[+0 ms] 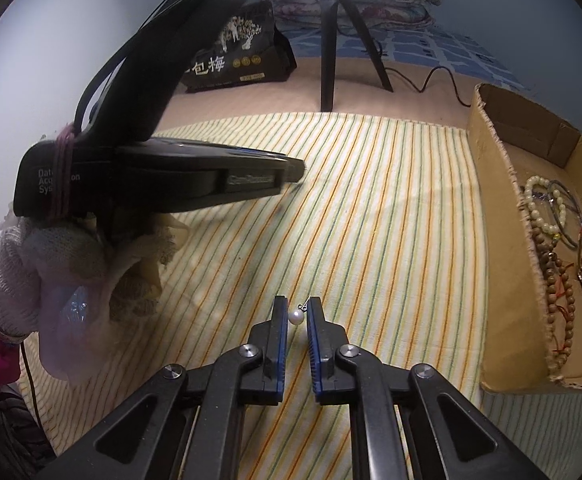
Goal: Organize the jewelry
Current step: 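Grasp the small pearl earring with the left tool, then carry the pearl earring into the box and open the left tool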
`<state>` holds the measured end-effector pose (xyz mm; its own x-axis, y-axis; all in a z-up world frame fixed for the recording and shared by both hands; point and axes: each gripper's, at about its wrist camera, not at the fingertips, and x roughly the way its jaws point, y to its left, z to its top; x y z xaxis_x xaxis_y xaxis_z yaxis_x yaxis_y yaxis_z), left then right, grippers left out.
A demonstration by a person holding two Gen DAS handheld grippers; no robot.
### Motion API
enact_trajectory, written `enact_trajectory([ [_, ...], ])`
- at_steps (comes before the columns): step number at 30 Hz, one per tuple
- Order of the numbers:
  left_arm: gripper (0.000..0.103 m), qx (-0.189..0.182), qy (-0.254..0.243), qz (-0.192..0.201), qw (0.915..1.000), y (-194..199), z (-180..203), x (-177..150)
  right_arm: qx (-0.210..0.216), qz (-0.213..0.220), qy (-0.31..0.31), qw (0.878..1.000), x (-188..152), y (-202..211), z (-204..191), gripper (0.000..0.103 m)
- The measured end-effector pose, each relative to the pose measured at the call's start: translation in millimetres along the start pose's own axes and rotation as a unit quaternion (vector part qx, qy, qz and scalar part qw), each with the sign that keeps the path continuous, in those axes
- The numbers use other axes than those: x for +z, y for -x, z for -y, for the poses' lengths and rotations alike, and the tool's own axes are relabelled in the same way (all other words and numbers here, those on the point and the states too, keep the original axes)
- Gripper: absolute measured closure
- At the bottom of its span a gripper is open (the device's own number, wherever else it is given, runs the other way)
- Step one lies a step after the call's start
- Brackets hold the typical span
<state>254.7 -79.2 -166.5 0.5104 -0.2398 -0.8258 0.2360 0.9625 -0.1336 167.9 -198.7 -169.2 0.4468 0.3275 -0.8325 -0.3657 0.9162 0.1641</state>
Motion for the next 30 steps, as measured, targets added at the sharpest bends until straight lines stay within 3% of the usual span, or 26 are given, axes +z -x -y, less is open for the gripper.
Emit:
enact_trajectory([
  [16, 0.093, -0.027, 0.008, 0.078, 0.9966, 71, 20, 17, -0.003, 0.066, -0.016, 0.998, 7, 65, 6, 0.096],
  [30, 0.093, -0.075, -0.036, 0.097, 0.9918, 92, 86, 17, -0.048, 0.112, -0.080, 0.989, 13, 115, 69, 0.096],
])
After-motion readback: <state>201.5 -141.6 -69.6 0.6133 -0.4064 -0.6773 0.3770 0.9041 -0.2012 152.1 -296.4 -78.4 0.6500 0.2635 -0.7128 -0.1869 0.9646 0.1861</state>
